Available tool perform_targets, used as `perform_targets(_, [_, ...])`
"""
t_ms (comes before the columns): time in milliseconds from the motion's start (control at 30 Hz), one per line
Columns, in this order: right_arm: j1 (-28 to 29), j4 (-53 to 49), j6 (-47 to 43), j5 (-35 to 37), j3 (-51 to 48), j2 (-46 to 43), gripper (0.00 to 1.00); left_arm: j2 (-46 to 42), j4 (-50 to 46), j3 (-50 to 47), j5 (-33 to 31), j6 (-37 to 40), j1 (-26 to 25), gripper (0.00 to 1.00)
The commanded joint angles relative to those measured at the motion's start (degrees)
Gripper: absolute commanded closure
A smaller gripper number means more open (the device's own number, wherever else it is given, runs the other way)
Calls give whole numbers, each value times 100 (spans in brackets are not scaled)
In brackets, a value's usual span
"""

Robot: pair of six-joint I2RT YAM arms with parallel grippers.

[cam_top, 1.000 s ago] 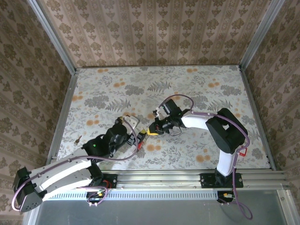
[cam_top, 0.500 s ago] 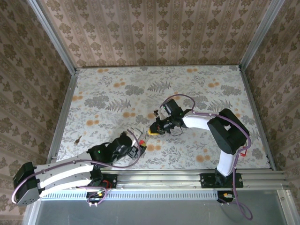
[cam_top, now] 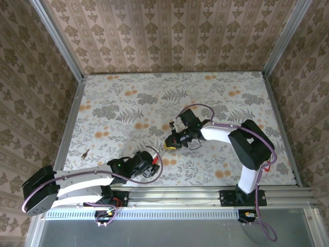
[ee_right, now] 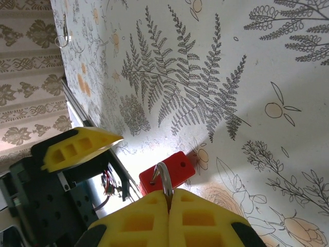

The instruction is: Unlock with the key

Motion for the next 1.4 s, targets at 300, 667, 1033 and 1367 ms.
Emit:
perform_targets(300, [-22,-300,-94,-3,202,-73,100,1146,402,581,-312,-64,-45,46])
perform_targets(667, [-144,-927,-227,-131,471,86,100,1740,-390,973,-1024,-238,-344,68])
perform_targets(1033, [-163,-1131,-305,-152,641,373,100,2606,-1322,1706,-1943,-617,-765,74])
perform_targets(1367, [-334,-1778,-639,114,818,468,100,2649,-623,1563,-1466,-471,-906,66])
